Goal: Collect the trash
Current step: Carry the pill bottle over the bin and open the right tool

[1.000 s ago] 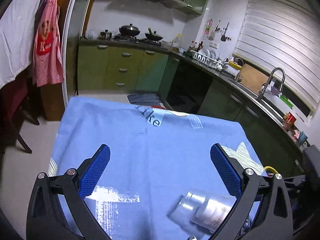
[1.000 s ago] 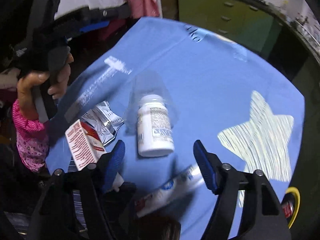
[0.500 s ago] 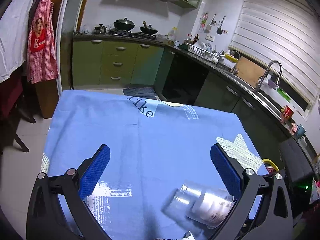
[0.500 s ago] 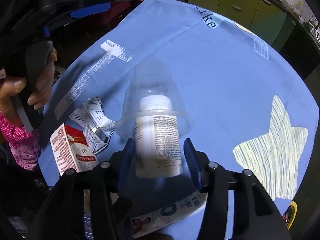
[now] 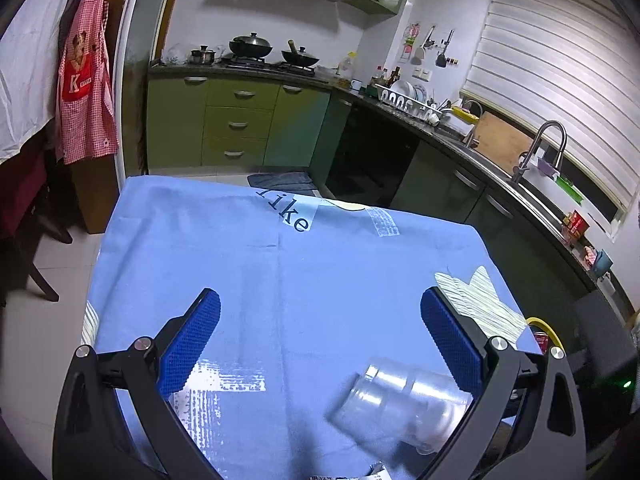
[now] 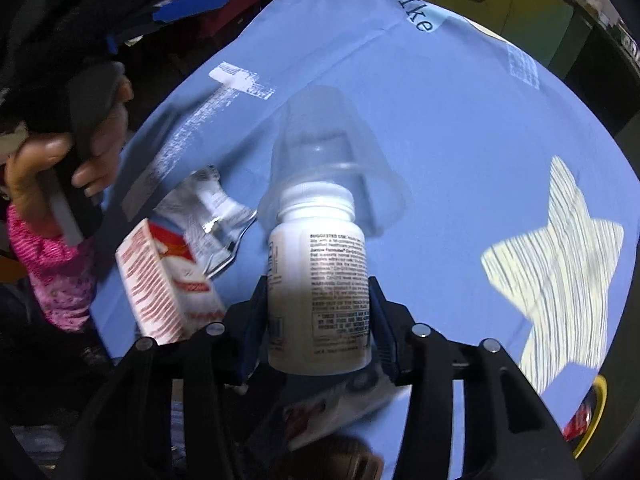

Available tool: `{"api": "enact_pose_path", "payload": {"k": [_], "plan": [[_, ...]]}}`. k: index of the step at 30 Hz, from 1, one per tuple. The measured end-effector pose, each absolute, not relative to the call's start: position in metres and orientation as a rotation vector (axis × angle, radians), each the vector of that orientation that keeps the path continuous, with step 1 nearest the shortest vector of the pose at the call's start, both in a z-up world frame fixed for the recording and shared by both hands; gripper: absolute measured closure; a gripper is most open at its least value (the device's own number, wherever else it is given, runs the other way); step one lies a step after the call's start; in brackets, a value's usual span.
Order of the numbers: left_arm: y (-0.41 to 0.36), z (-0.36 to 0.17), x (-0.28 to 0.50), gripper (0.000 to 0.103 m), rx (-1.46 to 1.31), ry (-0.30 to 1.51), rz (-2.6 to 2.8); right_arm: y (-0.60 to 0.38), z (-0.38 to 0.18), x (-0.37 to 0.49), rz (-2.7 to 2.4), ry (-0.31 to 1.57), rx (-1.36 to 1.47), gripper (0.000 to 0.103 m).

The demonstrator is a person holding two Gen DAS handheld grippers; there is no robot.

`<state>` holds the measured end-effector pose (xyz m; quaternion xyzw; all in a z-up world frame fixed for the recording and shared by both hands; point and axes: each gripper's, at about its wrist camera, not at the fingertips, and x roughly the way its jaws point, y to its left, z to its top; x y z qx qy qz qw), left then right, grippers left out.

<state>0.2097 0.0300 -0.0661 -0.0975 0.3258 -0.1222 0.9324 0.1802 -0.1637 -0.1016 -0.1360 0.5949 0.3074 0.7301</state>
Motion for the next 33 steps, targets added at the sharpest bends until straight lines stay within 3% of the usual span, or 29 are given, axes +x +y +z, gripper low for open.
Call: {"api": "enact_pose_path", "payload": {"k": [10,18,24,33], "plan": [[0.028,-0.067,0.208,0.005,-0.197,0.668,-0.253,-0.229,-0.057,0.136,0.567,1.234,-0.146,0.058],[0.021,-0.068,0.206,0.005,-0.174,0.667,-0.27,-0.402,-0.014,0.101,0.138,1.093,0.101,0.058],[0.019,-0.069,0.206,0.005,-0.162,0.666,-0.265,-0.501,-0.049,0.099,-0.08,1.135,0.232,0.057],[0.017,-0.076,0.208,0.005,-0.157,0.688,-0.261,-0.535,-0.108,0.111,-0.107,1.19,0.282,0.057]]}}
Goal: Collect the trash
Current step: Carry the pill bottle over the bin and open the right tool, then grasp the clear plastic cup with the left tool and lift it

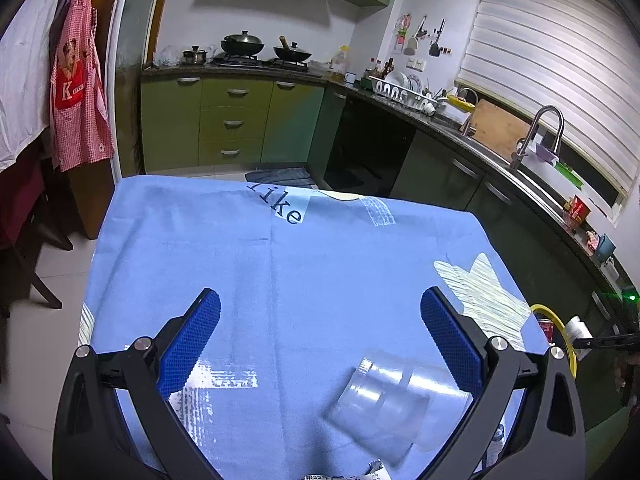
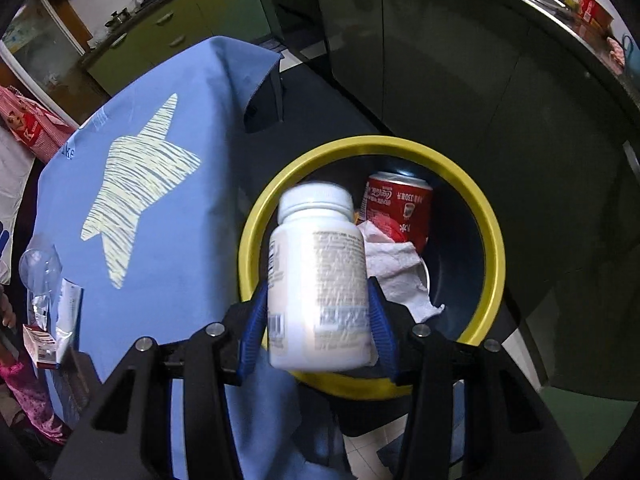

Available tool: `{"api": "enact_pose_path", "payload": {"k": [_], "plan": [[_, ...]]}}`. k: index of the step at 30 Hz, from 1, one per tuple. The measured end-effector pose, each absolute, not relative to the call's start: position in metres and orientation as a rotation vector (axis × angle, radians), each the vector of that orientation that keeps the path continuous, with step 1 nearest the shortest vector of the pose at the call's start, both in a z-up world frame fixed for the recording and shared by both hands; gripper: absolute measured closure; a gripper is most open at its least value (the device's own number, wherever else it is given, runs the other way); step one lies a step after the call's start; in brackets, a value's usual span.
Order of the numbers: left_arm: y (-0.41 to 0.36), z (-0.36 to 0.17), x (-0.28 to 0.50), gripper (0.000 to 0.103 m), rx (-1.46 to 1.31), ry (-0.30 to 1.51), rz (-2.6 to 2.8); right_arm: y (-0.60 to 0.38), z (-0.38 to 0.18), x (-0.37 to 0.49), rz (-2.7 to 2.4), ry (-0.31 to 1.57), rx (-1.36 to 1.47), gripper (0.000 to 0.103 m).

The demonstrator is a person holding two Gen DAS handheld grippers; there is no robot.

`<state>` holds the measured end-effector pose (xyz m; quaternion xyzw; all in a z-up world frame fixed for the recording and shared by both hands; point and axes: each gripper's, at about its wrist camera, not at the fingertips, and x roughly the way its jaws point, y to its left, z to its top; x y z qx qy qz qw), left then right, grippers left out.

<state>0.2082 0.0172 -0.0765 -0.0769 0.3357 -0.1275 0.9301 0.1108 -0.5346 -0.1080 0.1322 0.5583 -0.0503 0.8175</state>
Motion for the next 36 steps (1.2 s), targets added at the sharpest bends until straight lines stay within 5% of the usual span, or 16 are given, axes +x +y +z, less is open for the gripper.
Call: {"api": "enact_pose_path", "payload": {"k": [2,16,36], "plan": [[0.014,-0.077,0.21,0.005,-0.149,0.692,-0.268,-0.54,-0.111,0.113,-0.123,1.161,0.292,0.041],[-0.011,-0.073,0.202,0.005,-0.066,0.699,-0.392,-0.521,-0.094,0.07,-0.115,1.065,0.368,0.039],[-0.047,-0.093,0.207,0.005,0.199,0.945,-0.758,-0.484,-0.105,0.063,0.007,1.063,0.376,0.037]]}}
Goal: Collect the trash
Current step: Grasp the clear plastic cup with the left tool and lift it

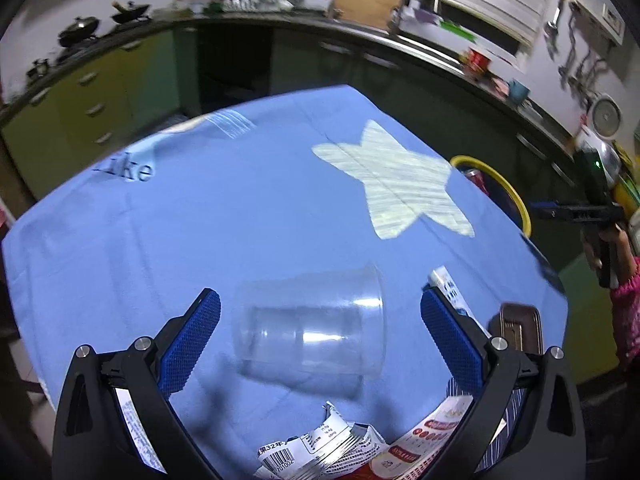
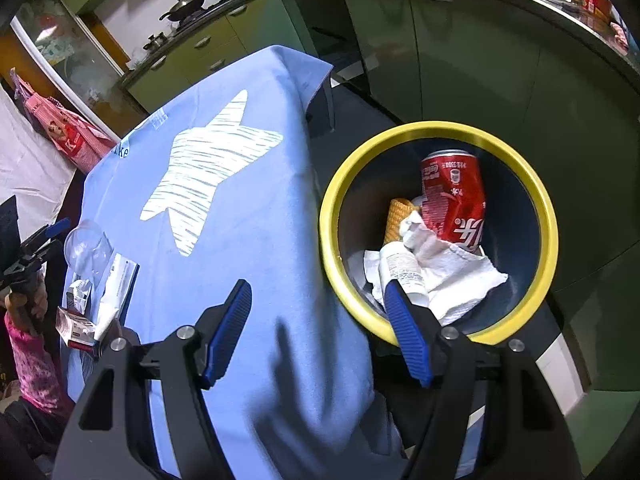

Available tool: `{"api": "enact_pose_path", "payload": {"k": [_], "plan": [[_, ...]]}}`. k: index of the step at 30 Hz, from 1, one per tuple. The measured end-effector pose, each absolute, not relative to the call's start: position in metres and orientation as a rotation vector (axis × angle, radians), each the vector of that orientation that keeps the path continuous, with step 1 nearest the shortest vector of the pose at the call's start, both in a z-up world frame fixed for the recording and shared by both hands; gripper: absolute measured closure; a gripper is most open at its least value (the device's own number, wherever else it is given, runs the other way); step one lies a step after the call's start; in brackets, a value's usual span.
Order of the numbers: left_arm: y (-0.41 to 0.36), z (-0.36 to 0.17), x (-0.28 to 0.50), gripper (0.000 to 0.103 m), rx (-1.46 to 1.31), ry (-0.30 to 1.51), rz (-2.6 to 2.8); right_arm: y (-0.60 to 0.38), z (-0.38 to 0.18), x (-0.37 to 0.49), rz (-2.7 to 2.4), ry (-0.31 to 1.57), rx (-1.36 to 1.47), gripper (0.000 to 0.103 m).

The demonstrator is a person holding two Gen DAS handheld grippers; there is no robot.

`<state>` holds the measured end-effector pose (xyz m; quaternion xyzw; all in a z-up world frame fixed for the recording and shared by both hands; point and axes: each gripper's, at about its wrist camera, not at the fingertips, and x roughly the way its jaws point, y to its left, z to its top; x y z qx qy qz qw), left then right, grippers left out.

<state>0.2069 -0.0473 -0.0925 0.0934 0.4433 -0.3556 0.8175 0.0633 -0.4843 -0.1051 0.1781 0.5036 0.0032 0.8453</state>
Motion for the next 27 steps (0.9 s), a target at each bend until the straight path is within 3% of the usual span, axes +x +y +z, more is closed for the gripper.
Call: {"api": "enact_pose_path", "payload": {"k": [14,16,17,27], "plan": [[-0.054,-0.117,0.218,0.005,0.239,1.026,-0.745,-0.465,-0.118,0.076,0.042,1.097,0.372,0.037],[-0.054,-0.118,0.218,0.011,0.232,1.031,-0.737,-0.462,-0.118,0.077,0.044,1.101,0.367,0.037],[-0.053,-0.118,0.219,0.02,0.228,1.041,-0.735,-0.462,-0.119,0.078,0.045,1.101,0.367,0.037],[-0.054,-0.106,0.209,0.021,0.252,1.006,-0.698,-0.463,-0.12,0.073,0.044,1.1,0.372,0.037]]}}
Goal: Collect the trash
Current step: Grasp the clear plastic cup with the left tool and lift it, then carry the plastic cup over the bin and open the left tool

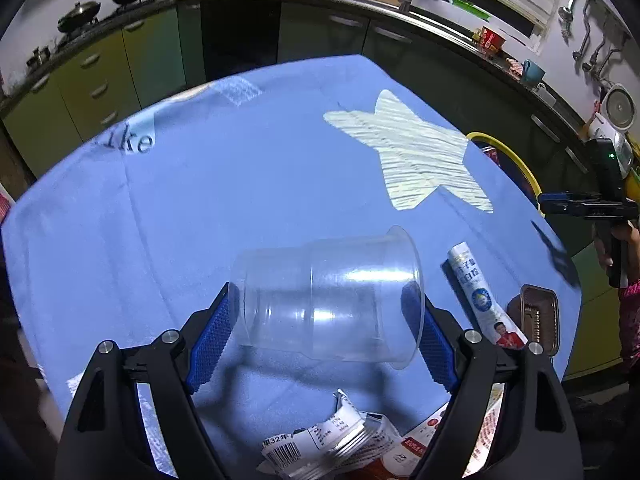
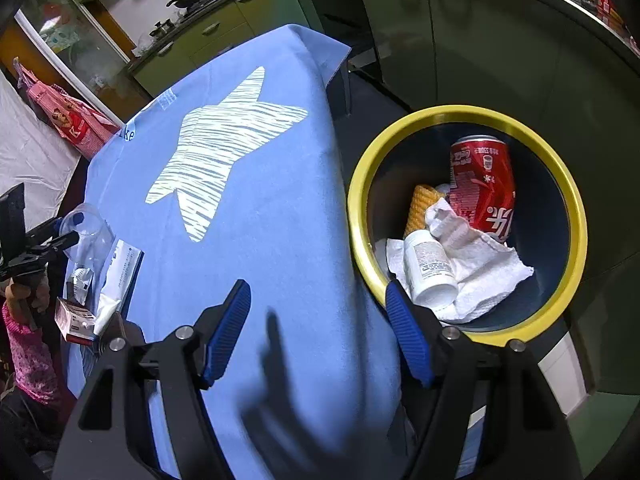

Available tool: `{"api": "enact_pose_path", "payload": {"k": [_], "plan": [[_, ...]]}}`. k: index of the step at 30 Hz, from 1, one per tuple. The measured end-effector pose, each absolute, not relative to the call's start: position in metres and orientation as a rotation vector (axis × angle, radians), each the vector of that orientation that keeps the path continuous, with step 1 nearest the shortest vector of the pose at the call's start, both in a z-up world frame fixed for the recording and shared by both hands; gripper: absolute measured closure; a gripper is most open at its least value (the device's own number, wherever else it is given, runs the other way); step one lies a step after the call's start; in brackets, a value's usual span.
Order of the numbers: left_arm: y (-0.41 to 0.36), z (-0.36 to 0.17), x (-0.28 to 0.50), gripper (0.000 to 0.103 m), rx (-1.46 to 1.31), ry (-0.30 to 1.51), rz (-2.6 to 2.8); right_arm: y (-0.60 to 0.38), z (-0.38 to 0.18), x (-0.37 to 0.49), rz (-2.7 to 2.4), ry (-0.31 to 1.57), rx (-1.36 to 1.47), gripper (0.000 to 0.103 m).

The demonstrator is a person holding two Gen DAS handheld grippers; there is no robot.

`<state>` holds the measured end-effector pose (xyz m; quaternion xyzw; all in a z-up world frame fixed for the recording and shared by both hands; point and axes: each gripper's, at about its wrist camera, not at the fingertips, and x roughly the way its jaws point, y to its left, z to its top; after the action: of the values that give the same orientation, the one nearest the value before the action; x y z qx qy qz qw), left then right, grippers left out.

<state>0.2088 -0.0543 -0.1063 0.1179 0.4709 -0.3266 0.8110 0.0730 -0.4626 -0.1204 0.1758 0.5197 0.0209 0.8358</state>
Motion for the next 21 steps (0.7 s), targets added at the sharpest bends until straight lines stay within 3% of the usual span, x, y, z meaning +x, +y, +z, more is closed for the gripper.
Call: {"api": "enact_pose_path", "payload": {"k": [10,21], "plan": [[-0.078,-0.058,0.188,0.021,0.309,0.92,-0.721,-0.474,-0.109,0.053,0.022,1.045,0.389,0.037],[-0.196,-0.002,0.164,0.021,0.368,0.861,-0.946,-0.526,-0.096,-0.009,-0.135,0.973,0.412,0.034]]}}
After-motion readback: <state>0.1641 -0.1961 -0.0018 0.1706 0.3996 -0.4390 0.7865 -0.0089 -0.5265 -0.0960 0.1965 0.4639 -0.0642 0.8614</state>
